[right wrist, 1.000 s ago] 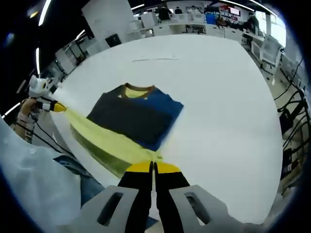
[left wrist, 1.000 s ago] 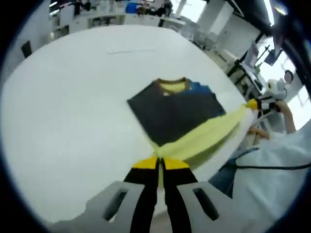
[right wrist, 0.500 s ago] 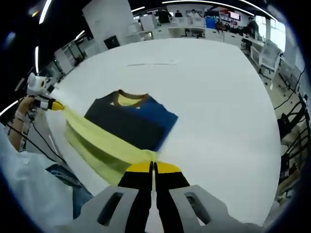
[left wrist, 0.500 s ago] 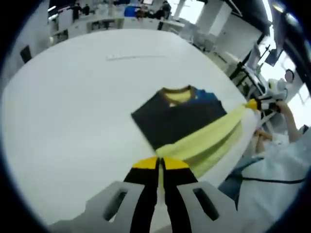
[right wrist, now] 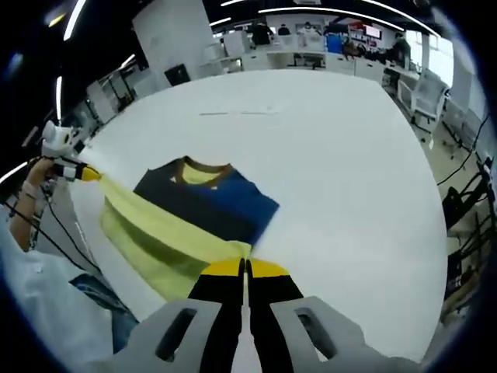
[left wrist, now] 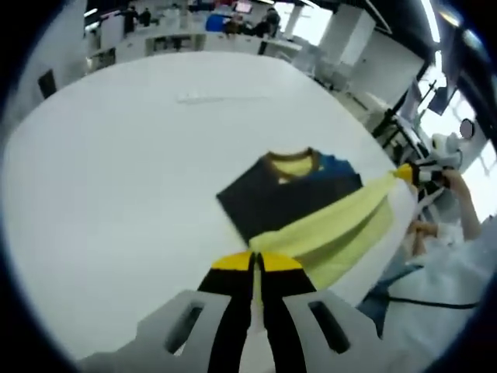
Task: Fold the garment on the visible template until the final outline fits inside the template.
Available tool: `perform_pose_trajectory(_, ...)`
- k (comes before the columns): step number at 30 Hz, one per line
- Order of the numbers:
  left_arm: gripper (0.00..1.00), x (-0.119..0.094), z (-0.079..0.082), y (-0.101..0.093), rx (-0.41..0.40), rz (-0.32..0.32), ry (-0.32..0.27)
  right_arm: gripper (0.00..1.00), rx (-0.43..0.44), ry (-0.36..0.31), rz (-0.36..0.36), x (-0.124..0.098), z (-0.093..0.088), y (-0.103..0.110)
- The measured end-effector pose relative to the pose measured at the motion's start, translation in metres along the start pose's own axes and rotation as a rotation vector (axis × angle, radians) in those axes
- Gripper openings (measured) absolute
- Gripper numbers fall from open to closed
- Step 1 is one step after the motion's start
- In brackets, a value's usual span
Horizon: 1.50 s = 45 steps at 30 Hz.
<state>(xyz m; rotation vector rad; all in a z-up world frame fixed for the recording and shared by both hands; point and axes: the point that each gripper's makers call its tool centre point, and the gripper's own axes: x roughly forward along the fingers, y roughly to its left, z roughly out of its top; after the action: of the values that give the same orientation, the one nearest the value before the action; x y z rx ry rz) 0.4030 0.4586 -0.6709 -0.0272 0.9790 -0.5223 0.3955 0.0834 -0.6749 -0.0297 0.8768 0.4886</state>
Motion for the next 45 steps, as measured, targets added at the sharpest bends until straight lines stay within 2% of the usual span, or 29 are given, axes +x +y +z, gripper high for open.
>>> perform_pose_trajectory(12, 0.0, 0.007, 0.011, 0.004, -0.003, 0.008, -0.034, 0.02, -0.009, -0.046, -0.035, 0.007, 0.015, -0.016)
perform_pose_trajectory(25, 0.0, 0.011, 0.021, 0.01, -0.002, 0.017, -0.058, 0.02, -0.02, -0.062, -0.047, 0.013, 0.024, -0.02)
perform_pose_trajectory(35, 0.0, 0.019, 0.027, 0.017, 0.004, 0.016, -0.053, 0.02, -0.035, -0.055, -0.043, 0.023, 0.031, -0.022)
perform_pose_trajectory(39, 0.0, 0.022, 0.027, 0.019, 0.018, 0.028, -0.034, 0.02, -0.039, -0.053, -0.038, 0.025, 0.033, -0.019)
perform_pose_trajectory(45, 0.0, 0.024, 0.032, 0.021, 0.02, 0.025, -0.043, 0.02, -0.051, -0.055, -0.046, 0.027, 0.036, -0.023)
